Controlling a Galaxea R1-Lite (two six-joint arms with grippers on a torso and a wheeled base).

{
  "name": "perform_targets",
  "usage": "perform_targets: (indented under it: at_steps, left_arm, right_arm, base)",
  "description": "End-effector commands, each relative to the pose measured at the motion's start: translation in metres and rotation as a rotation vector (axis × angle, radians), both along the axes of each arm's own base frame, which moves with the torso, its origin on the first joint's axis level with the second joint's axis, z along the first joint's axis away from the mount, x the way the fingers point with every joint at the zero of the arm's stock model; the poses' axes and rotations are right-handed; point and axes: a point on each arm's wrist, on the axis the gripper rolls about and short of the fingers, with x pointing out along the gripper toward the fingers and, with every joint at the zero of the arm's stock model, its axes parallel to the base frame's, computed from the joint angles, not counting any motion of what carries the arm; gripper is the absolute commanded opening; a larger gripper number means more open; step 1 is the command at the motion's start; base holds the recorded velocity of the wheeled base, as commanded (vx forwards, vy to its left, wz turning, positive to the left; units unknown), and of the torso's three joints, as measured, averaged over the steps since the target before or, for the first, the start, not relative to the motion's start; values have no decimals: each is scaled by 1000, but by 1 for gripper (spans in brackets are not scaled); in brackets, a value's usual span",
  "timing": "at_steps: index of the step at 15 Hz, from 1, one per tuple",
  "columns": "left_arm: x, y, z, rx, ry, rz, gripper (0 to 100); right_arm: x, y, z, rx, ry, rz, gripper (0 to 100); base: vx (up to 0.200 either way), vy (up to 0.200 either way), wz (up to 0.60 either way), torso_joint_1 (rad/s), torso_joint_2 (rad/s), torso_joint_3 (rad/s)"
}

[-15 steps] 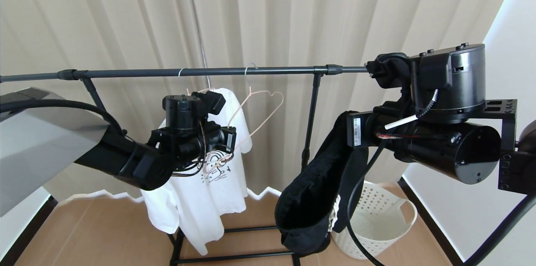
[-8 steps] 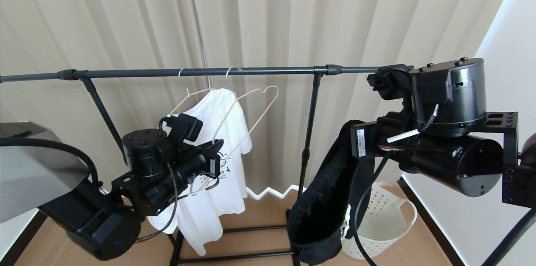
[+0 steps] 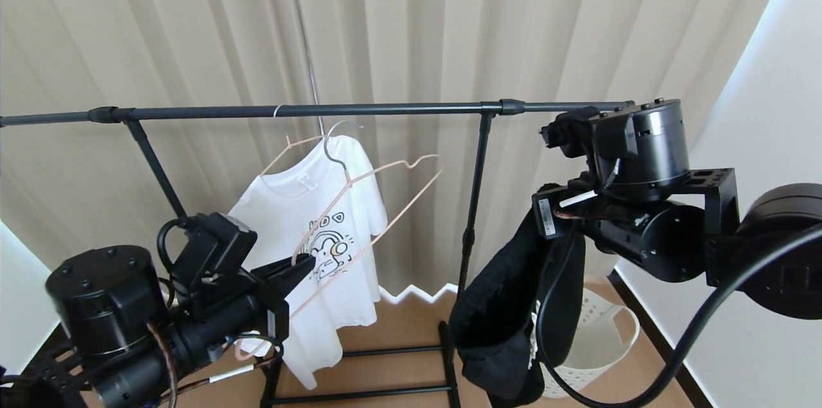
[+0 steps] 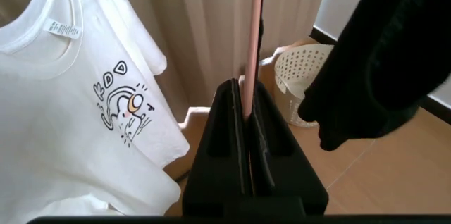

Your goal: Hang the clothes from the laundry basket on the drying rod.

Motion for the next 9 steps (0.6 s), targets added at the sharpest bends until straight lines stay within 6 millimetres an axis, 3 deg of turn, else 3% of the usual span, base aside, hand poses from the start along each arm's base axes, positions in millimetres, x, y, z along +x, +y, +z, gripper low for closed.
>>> perform_targets:
  at_steps: [1, 5, 9]
  left_arm:
    - [-30, 7, 4, 19, -26, -57, 0]
    - [-54, 4, -7, 28, 30, -202, 0]
    - [-52, -2, -4, -12, 34, -320, 0]
  right_arm:
    - [26, -7, -5, -31, 5, -52, 0]
    - [51, -8, -1, -61, -17, -80, 0]
    - [61, -6, 7, -74, -46, -91, 0]
  base:
    - [0, 0, 0, 0, 0, 0]
    - [0, 0, 0, 0, 0, 0]
    - [0, 0, 0, 0, 0, 0]
